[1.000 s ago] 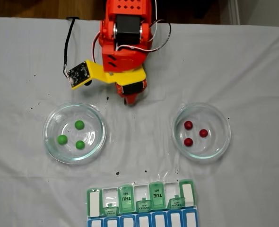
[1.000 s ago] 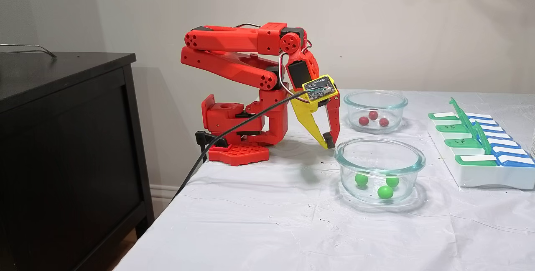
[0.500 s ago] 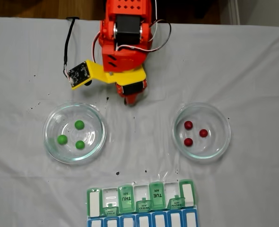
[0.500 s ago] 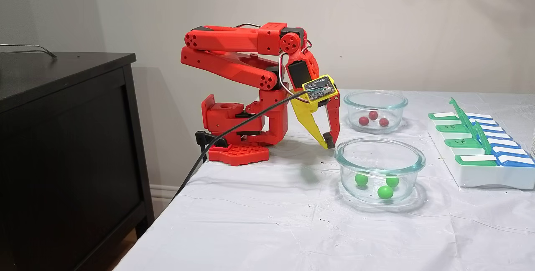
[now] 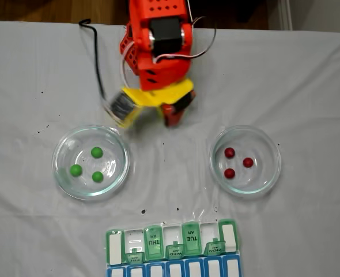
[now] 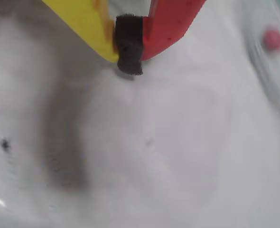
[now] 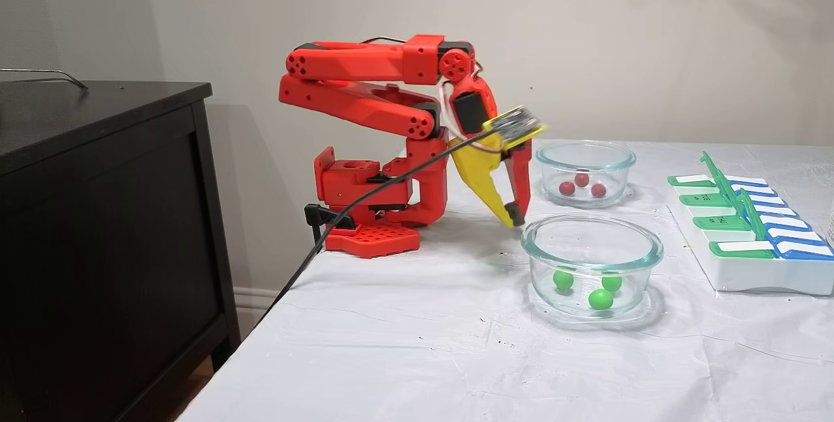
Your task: Sort medicines into box.
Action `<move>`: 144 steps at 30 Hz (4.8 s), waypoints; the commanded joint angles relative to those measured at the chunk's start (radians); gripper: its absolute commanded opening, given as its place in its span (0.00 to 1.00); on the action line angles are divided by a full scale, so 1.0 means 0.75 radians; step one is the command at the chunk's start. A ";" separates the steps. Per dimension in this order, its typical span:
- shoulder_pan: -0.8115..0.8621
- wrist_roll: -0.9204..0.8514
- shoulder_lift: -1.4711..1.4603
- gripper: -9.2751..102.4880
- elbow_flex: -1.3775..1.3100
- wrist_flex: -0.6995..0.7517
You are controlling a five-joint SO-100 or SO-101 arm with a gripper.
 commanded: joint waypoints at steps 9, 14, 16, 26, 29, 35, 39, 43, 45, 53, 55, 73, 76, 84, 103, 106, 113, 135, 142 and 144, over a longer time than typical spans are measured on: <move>-0.223 -0.806 0.043 0.09 -0.070 0.090; -0.235 -0.587 0.043 0.12 -0.360 0.217; -0.247 -0.513 0.043 0.08 -0.479 0.260; -0.037 -0.061 0.022 0.08 -0.898 0.074; -0.012 0.037 0.022 0.08 -0.935 -0.020; -0.037 0.370 -0.057 0.08 -0.992 -0.147; -0.074 0.544 -0.350 0.08 -1.170 -0.141; -0.143 0.644 -0.671 0.08 -1.325 -0.074; -0.180 0.728 -0.722 0.08 -1.299 -0.129; -0.292 0.924 -1.029 0.08 -1.424 -0.133; -0.311 0.924 -1.010 0.08 -1.432 -0.074; -0.342 1.064 -1.417 0.08 -1.595 0.027; -0.358 1.039 -1.401 0.08 -1.561 -0.014; -0.427 0.996 -1.409 0.14 -1.567 -0.029; -0.481 1.051 -1.397 0.25 -1.336 -0.211; -0.487 1.055 -1.409 0.25 -1.340 -0.211; -0.487 1.094 -1.454 0.26 -1.348 -0.278; -0.489 1.100 -1.581 0.28 -1.311 -0.407; -0.468 1.107 -1.636 0.29 -1.284 -0.493; -0.470 1.109 -1.638 0.29 -1.272 -0.501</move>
